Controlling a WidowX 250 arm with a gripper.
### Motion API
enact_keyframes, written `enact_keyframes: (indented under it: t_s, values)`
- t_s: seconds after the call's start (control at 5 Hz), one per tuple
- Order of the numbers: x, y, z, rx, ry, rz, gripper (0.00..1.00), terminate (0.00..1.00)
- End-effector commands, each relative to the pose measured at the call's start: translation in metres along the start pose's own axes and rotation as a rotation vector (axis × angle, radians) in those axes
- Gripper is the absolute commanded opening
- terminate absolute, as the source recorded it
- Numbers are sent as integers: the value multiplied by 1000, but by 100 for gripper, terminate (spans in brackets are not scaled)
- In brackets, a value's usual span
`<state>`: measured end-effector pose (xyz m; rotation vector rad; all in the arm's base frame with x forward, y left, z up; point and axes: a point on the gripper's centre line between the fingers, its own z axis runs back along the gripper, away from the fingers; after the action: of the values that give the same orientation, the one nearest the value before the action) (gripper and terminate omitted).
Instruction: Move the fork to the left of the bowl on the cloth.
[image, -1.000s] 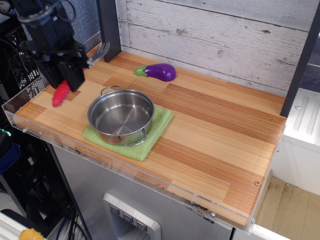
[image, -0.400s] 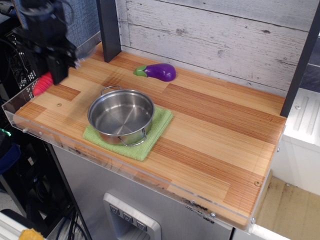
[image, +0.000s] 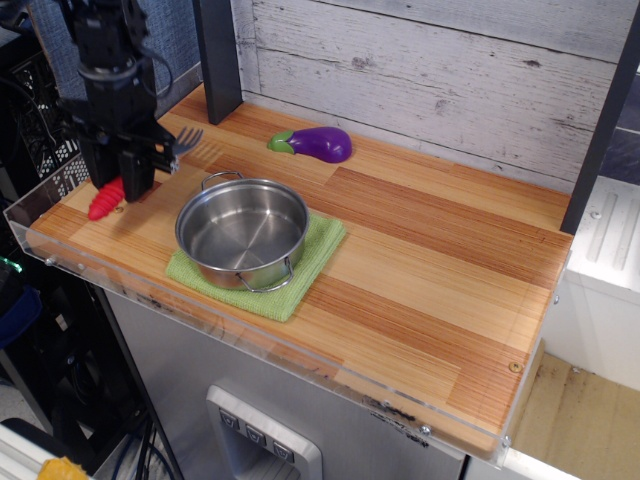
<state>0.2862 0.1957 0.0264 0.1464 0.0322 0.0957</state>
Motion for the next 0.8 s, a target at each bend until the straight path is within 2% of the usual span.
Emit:
enact_keyframes:
  t_s: [0.0,0.4,0.6]
  values:
    - [4,23,-14,26,14,19,0,0]
    - [0,26,-16,14,36,0,0,0]
    - [-3,24,-6,-53,-25,-10,100,0]
